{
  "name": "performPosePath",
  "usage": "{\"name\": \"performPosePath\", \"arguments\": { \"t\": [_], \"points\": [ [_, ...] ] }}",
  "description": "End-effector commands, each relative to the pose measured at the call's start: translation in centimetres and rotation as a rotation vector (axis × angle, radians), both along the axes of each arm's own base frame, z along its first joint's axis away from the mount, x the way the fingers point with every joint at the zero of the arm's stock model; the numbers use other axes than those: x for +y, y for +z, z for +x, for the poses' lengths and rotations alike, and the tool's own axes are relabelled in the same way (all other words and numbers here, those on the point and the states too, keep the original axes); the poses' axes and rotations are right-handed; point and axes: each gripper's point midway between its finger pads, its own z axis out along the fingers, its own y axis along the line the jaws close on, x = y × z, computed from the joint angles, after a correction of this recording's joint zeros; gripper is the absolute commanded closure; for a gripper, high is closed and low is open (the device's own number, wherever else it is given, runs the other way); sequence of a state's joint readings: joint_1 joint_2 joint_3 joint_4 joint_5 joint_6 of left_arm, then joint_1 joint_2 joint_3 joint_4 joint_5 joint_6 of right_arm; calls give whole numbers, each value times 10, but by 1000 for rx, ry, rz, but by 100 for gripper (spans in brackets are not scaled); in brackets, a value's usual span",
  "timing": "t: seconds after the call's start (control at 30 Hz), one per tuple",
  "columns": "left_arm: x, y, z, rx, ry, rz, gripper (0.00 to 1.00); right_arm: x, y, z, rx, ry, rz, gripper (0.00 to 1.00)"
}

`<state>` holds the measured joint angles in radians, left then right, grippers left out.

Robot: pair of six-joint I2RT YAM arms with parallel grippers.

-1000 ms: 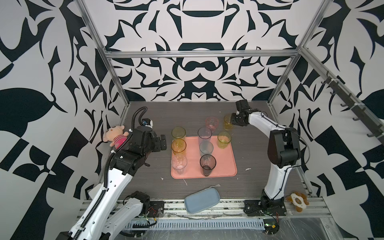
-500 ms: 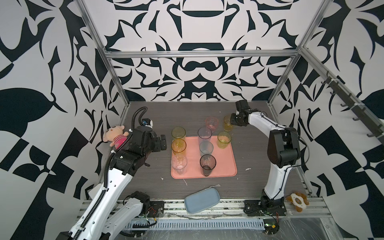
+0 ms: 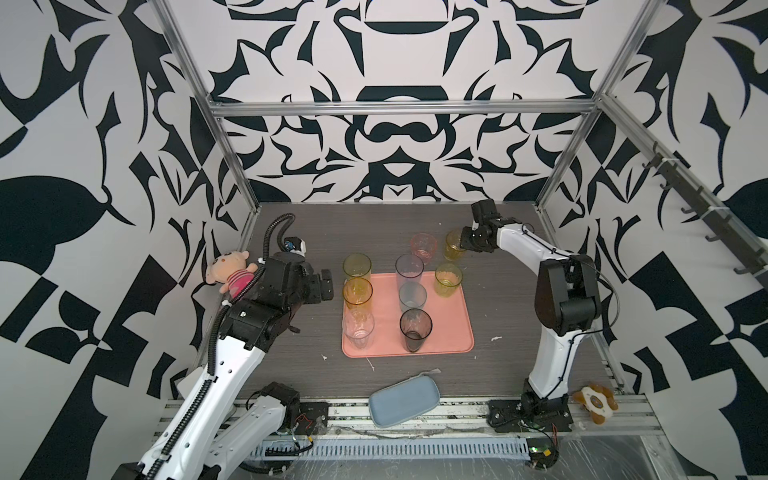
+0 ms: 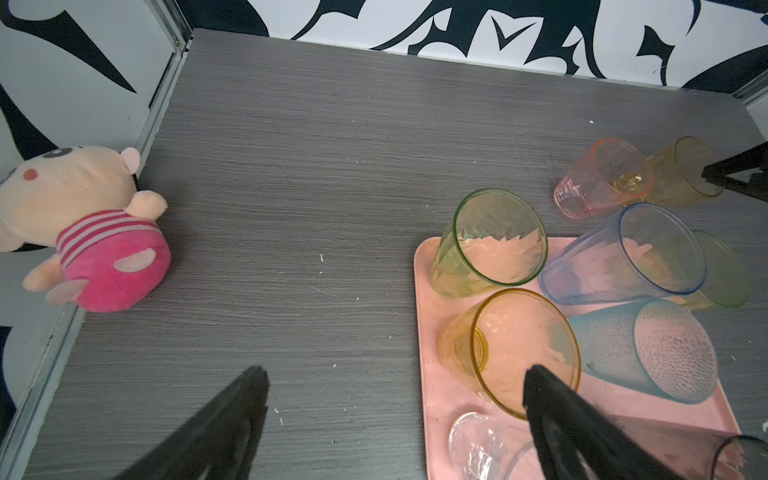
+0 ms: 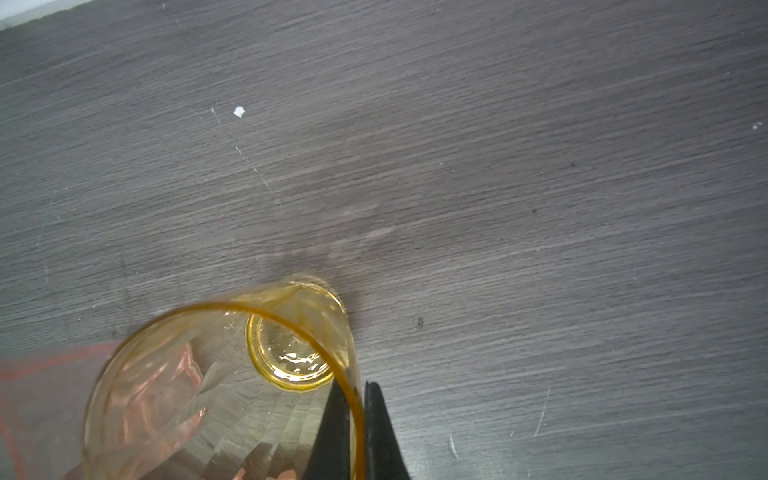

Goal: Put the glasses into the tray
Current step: 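Lower the right gripper and close it on the yellow glass rim, then lift the yellow glass with the right gripper and carry it toward the tray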

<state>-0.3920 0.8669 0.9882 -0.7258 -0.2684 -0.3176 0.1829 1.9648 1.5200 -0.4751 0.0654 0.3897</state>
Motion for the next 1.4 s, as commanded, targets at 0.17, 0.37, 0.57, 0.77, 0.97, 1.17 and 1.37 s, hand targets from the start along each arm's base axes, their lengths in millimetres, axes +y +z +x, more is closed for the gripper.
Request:
{"name": "performPosePath", "arguments": {
  "t": [0.17, 0.37, 0.57, 0.77, 0.97, 1.17, 1.37],
  "points": [
    [0, -3, -2, 15, 0, -4, 1, -3, 50, 0, -99, 1, 8, 100],
    [-1, -3, -1, 18, -1, -5, 0, -9, 79, -10, -154, -1, -16, 100],
    [-1, -4, -2, 19, -4, -6, 1, -13, 103, -22, -188, 3, -23, 100],
    [-2, -3, -2, 18, -6, -8, 0, -15, 118, -39, -199, 20, -26, 100],
    [-2, -5, -2, 25, -6, -6, 1, -20, 128, -59, -199, 17, -36, 100],
    [-2, -4, -2, 23, -6, -9, 1, -28, 133, -84, -180, 13, -58, 100],
    [-2, -3, -2, 21, -6, -11, 1, -27, 126, -116, -117, 22, -25, 100]
  ]
}}
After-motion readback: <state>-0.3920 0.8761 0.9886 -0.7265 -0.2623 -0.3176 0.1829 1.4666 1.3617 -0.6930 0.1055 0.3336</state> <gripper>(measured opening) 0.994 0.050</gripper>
